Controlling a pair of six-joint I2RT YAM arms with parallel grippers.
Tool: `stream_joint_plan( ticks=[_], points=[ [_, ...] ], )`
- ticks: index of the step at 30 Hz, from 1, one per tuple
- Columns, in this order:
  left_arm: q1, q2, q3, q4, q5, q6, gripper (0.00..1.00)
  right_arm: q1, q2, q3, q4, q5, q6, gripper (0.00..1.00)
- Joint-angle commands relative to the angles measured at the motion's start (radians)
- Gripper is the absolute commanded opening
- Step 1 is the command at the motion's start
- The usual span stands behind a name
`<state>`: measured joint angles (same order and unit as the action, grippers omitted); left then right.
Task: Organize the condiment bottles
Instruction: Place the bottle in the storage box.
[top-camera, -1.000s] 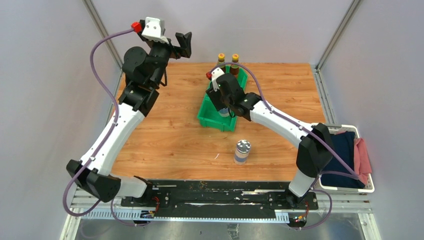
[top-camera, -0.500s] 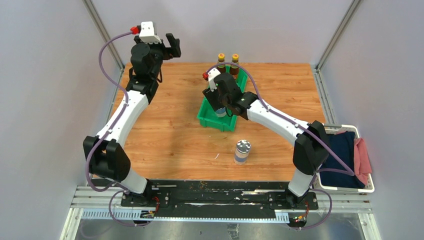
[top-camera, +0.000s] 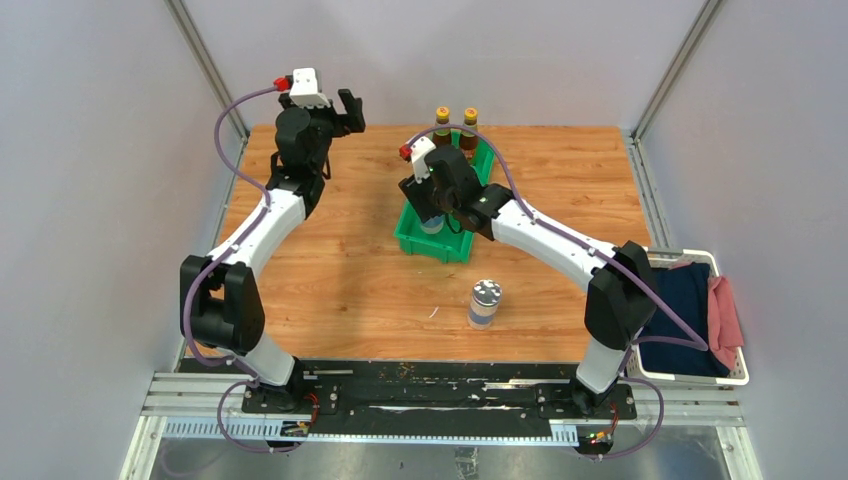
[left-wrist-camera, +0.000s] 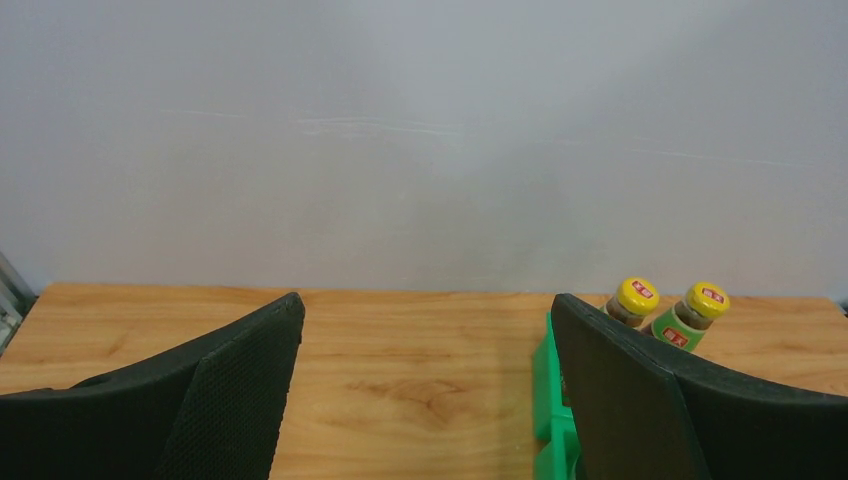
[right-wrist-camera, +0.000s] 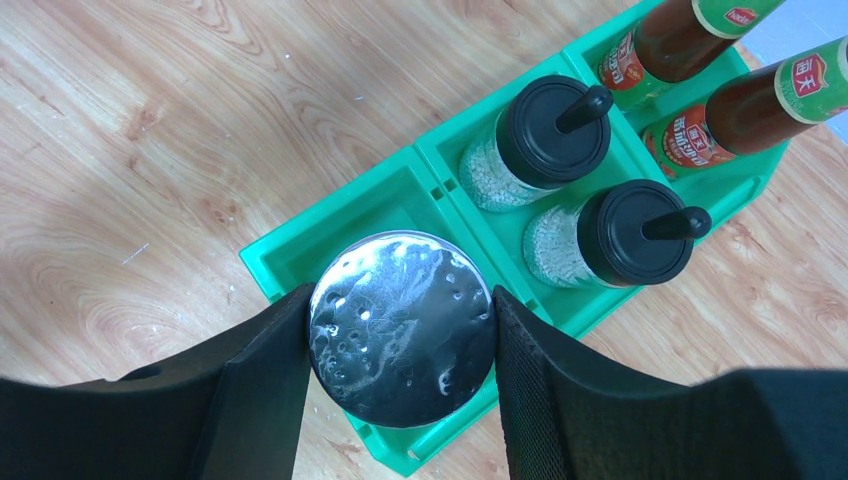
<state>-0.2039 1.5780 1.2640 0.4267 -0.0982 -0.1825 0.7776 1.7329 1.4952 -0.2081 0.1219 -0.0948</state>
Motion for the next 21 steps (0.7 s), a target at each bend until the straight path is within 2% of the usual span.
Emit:
stream_joint_plan(
  ticks=[1,21],
  points=[
    [0.008,0.005,-0.025,0.096,-0.017,0.011,0.97,0.018,0.005,0.029,0.08,-0.02,-0.003,0.0],
    [0.008,0.033,-0.045,0.121,-0.017,-0.003,0.96,0.016,0.029,-0.009,0.143,-0.04,0.036,0.0]
  ],
)
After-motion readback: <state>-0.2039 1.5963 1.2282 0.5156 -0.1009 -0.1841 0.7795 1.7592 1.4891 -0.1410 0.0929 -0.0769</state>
